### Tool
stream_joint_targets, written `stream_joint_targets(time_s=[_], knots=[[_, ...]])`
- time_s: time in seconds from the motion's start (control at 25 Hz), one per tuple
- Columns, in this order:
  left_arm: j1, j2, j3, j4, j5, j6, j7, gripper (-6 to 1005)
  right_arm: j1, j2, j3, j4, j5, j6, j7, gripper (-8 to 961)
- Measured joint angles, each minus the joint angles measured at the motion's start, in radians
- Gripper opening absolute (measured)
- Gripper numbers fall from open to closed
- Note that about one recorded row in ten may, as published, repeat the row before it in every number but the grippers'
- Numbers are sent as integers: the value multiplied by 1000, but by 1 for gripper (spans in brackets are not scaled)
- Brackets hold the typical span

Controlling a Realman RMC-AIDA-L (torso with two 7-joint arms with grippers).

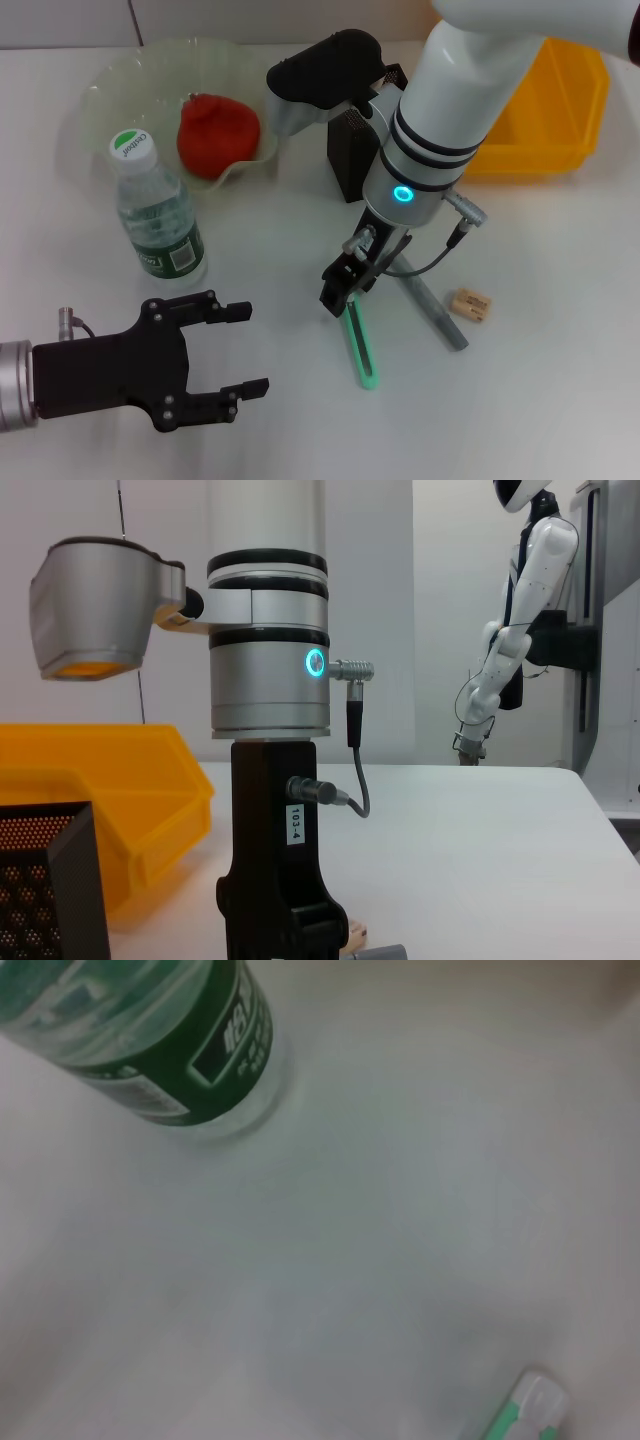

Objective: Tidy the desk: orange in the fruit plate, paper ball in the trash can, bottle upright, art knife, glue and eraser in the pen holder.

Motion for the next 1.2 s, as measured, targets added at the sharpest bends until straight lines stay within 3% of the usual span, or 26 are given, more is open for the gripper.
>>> stream_joint_targets(time_s=[0.6,0.8,0.88,1.2], knots=[[-5,-1,0,-4,-1,-5,3,743,-3,0,-8,13,4,7,1,483],[-12,-1,0,-12,-2,-11,4,743,-1,0,-12,13,3,3,1,433],[-14,-1,0,-16,-2,-11,9,743,-3,0,-13,13,3,0,1,274],[-18,-1,0,-18,-3,-12,12,742,-4,0,-18,13,3,-12,1,273]])
